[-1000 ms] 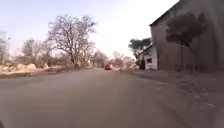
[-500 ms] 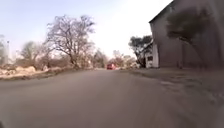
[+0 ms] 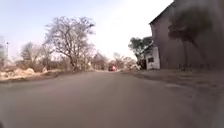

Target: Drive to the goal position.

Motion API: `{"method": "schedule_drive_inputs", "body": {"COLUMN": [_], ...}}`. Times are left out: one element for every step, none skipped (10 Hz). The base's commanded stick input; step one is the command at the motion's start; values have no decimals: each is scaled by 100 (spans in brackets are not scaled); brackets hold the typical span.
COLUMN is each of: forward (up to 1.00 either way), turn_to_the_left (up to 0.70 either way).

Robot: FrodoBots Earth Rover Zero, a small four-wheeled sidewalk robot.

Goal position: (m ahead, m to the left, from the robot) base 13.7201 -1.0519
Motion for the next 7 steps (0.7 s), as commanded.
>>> {"method": "schedule_drive_inputs", "body": {"forward": [70,70,70,70,70,70,70], "turn_to_the_left": [0,0,0,0,0,0,0]}}
